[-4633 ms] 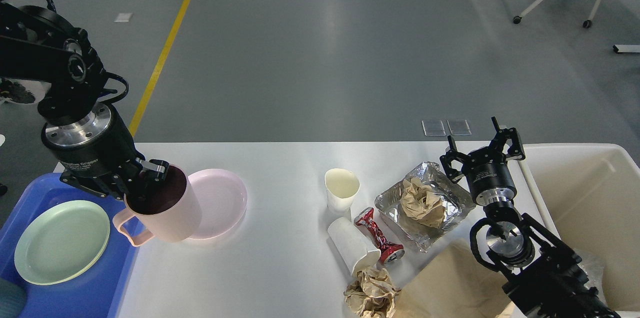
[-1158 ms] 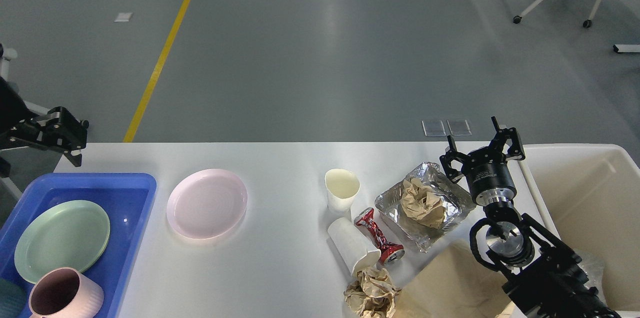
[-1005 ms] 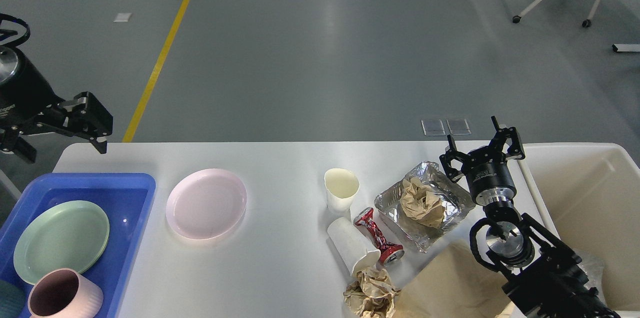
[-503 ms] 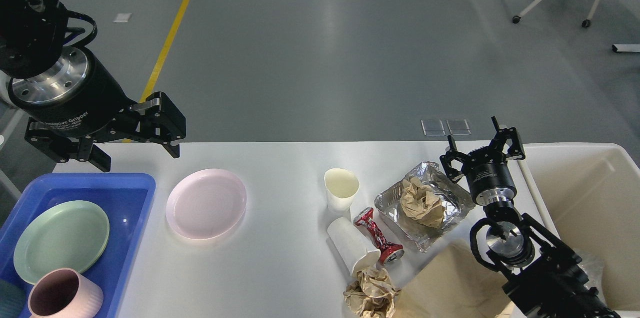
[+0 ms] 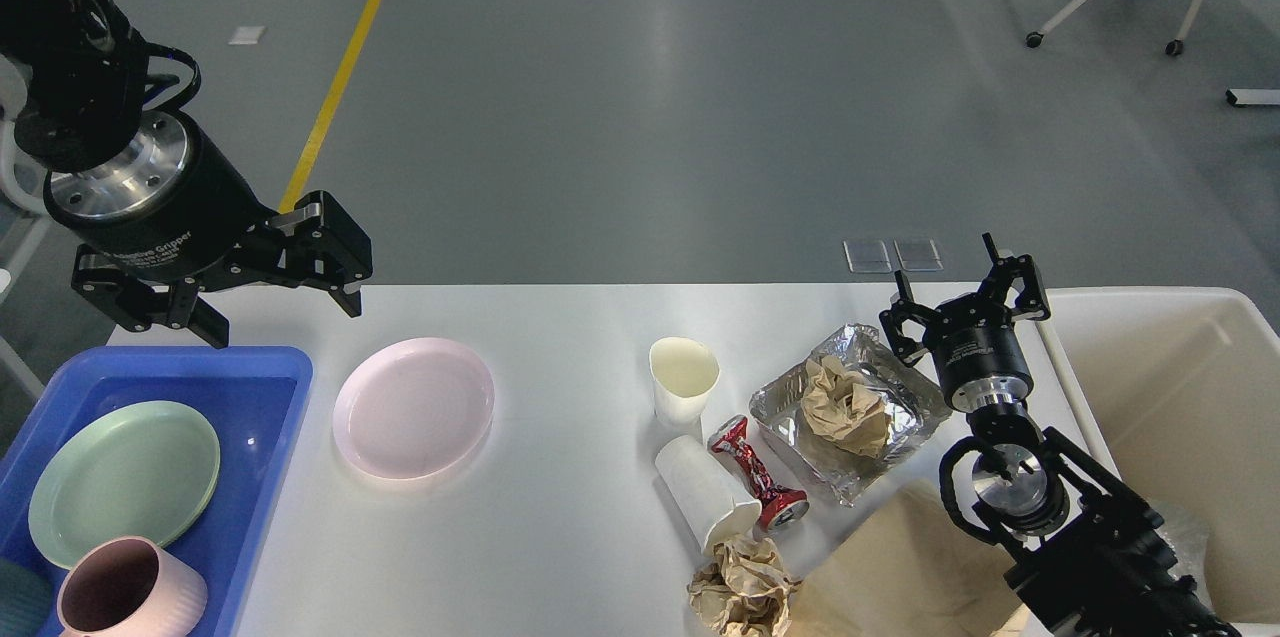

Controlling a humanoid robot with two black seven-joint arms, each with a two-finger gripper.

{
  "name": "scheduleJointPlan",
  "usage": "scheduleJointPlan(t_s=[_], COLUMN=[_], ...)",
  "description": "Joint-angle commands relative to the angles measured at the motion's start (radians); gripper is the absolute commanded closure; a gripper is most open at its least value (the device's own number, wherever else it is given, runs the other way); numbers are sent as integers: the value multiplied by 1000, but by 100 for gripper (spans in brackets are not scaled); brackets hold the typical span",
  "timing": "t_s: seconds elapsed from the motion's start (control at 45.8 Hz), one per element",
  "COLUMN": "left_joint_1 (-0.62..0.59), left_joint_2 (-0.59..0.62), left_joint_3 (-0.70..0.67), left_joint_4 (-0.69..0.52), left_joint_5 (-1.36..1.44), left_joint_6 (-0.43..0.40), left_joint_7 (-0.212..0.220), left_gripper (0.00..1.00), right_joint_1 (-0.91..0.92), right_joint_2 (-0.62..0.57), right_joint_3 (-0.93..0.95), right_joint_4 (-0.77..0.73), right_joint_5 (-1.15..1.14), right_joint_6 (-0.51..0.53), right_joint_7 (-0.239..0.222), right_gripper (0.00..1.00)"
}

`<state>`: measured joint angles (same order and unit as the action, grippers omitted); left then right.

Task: Tidy desktop
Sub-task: 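Open the left gripper and raise it away from the tray, then lower the left gripper to the pink plate rim and grasp it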

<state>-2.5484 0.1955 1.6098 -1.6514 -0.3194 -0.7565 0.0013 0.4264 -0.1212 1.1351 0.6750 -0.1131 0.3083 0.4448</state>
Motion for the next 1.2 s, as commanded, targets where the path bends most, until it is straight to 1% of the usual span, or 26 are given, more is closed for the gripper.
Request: scheduleJointPlan(t_s=[0.0,0.109,0.153,0.24,0.328,0.393,0.524,0.59,0.634,0.677,0.699,0.787,0.852,0.94,1.049,1.114,1.18], left_joint_1=[134,304,371,491,612,694,818,881,922,964,1011,1086,1128,1166,1224,1243,1245], left_joint_2=[21,28,28,28,27,28,30,28,28,28,28,21,18,21,24,21,21], left_joint_3=[-16,-74,-96,-122,-125,-154,-234,-258,-275,-294,-318,-350,-375,-402,-418,-419,-419], left_joint_4=[79,180,225,283,327,346,364,383,407,436,471,531,568,581,590,599,599], left_joint_5=[-9,-7,-12,-33,-110,-153,-167,-167,-167,-167,-165,-165,-168,-171,-191,-199,-196], left_joint_6=[31,94,129,200,295,377,545,612,638,648,655,661,693,769,852,868,869], left_joint_7=[-3,0,8,8,9,11,11,11,11,14,19,22,25,48,57,58,60], left_gripper=[4,4,4,4,4,4,4,4,4,4,4,4,5,5,5,5,5], right_joint_1=[0,-1,0,-1,0,0,0,0,-1,0,0,-1,0,-1,-1,0,0], right_joint_2=[0,0,0,0,0,0,0,0,0,0,0,0,0,0,0,0,0], right_joint_3=[0,0,0,0,0,0,0,0,0,0,0,0,0,0,0,0,0], right_joint_4=[2,1,0,2,0,0,2,1,1,0,0,1,0,0,2,0,0], right_joint_5=[0,1,0,1,0,0,1,0,0,0,0,1,0,1,0,0,0], right_joint_6=[0,0,0,0,0,0,0,0,0,0,0,0,0,0,0,0,0], right_joint_7=[0,0,0,0,0,0,0,0,0,0,0,0,0,0,0,0,0], right_gripper=[0,0,0,0,0,0,0,0,0,0,0,0,0,0,0,0,0])
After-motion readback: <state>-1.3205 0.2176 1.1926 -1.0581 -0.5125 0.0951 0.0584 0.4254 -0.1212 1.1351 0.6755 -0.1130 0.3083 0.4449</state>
